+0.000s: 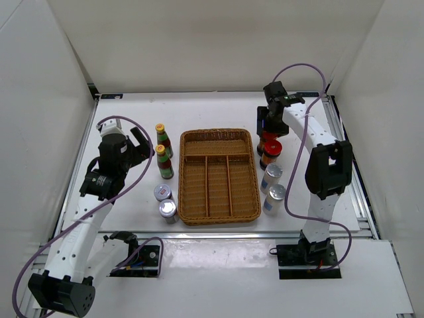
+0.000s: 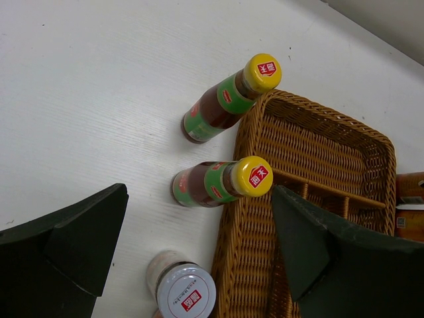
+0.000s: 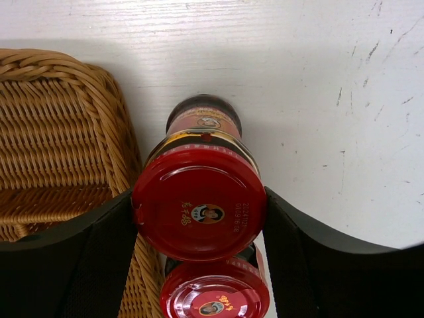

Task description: Organize the condiment bottles

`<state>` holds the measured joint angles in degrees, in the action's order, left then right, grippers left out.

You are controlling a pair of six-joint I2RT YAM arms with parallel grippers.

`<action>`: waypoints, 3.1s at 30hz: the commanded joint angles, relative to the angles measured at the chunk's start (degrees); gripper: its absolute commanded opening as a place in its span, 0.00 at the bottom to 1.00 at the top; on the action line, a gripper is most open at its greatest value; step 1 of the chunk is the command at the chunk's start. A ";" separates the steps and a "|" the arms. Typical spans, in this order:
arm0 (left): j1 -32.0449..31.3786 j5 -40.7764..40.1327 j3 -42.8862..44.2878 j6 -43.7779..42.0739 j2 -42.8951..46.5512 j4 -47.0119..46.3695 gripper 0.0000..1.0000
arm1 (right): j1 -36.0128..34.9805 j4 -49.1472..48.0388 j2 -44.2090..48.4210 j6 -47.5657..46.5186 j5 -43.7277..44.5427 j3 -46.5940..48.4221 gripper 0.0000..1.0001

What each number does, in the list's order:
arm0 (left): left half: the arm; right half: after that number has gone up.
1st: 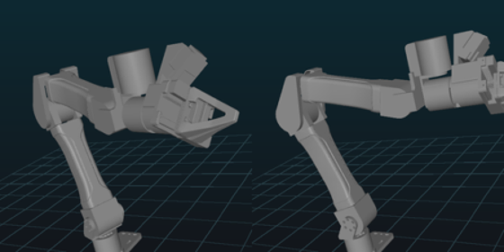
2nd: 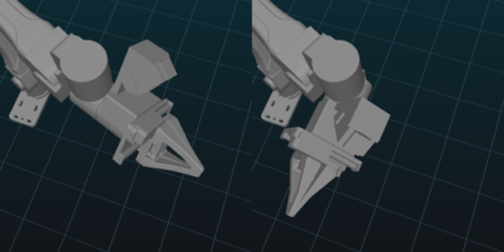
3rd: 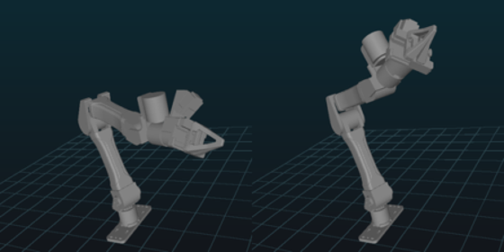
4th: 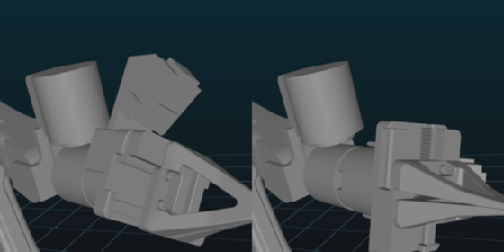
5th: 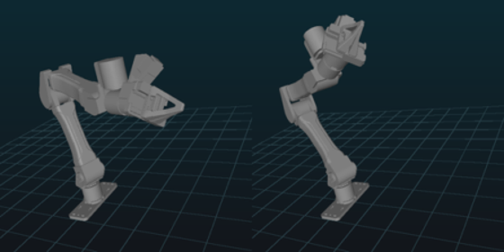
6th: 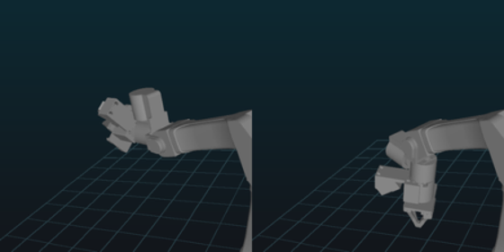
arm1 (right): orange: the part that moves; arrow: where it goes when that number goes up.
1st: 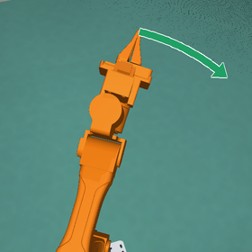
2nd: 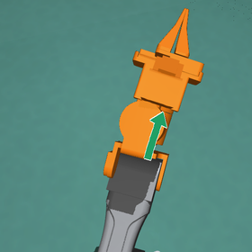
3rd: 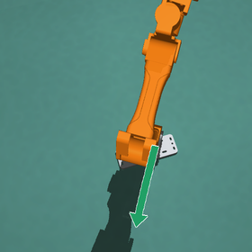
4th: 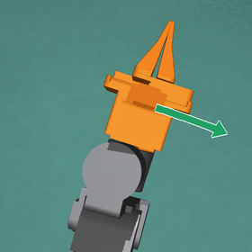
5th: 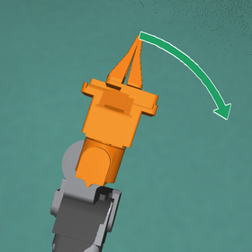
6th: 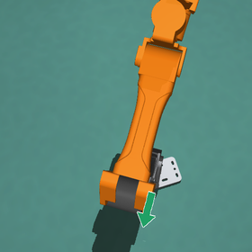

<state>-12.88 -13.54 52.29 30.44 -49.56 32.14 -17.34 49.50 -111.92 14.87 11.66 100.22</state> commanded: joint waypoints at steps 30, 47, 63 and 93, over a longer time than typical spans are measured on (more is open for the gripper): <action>-0.21 -0.08 0.53 -0.47 -0.98 -0.24 1.00 | -14.03 -4.41 11.46 -6.44 4.62 13.94 0.16; -0.21 -0.08 0.53 -0.47 -0.98 -0.24 1.00 | -14.03 -10.03 1.63 -3.62 -1.91 7.09 0.11; -0.21 -0.08 0.53 -0.99 -0.98 -0.24 1.00 | -14.03 -3.54 2.56 -1.43 3.63 11.91 1.00; -0.21 0.44 1.05 -0.99 -2.03 -0.24 1.00 | 4.78 0.60 8.12 3.14 -12.72 -7.58 0.93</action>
<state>-12.88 -13.50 52.29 29.82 -52.01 32.14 -12.75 50.87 -105.23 17.61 0.34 92.79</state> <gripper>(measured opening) 0.999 0.932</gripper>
